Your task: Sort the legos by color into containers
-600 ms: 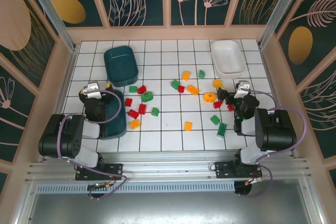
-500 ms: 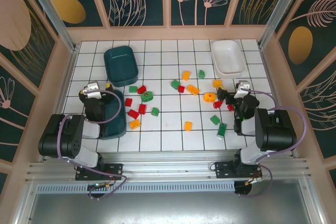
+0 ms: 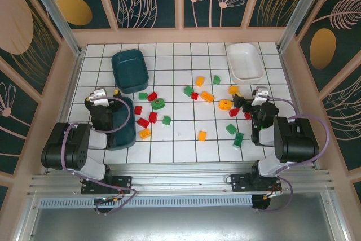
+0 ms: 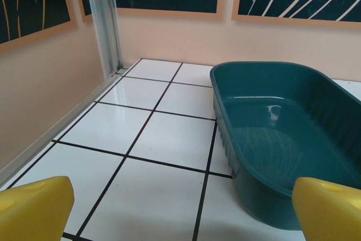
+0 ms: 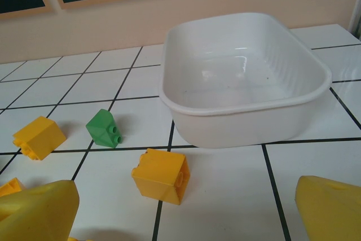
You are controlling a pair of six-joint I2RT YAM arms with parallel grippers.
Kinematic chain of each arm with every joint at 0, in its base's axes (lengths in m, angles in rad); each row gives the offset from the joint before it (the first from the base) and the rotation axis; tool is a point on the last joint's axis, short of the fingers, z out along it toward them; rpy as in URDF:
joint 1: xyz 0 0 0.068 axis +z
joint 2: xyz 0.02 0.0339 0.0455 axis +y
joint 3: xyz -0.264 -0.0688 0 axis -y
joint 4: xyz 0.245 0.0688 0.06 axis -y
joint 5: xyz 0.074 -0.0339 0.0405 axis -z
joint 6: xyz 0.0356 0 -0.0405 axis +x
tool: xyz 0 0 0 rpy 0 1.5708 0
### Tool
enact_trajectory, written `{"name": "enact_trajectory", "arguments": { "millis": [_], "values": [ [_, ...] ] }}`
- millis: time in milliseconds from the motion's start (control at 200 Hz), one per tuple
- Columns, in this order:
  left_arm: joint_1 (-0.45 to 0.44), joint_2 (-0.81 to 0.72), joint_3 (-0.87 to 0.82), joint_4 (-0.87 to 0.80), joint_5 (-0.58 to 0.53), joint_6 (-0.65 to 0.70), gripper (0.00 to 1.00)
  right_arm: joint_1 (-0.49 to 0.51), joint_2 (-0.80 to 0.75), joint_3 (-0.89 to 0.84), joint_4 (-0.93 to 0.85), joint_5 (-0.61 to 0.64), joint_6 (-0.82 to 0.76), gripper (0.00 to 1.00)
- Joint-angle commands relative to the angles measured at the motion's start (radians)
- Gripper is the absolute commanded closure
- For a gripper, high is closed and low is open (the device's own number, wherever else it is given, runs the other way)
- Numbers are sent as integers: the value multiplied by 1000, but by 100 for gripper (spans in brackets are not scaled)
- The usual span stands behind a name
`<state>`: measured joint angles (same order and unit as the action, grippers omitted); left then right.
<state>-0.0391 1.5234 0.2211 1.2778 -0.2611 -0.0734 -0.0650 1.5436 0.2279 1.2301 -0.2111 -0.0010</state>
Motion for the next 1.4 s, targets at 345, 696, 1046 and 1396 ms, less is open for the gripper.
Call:
{"name": "enact_trajectory", "arguments": {
  "millis": [345, 696, 1046, 1396],
  "values": [
    [8, -3, 4, 20, 15, -14, 1, -3, -5, -8, 44, -7, -13, 1],
    [5, -133, 78, -208, 4, -14, 1, 18, -21, 30, -37, 134, 11, 1],
    [6, -709, 232, -817, 82, -392, 1, 314, -424, 518, -909, 395, 176, 1],
    [5, -1021, 54, -982, 155, -863, 1, 273, -457, 485, -974, 176, 480, 22]
  ]
}}
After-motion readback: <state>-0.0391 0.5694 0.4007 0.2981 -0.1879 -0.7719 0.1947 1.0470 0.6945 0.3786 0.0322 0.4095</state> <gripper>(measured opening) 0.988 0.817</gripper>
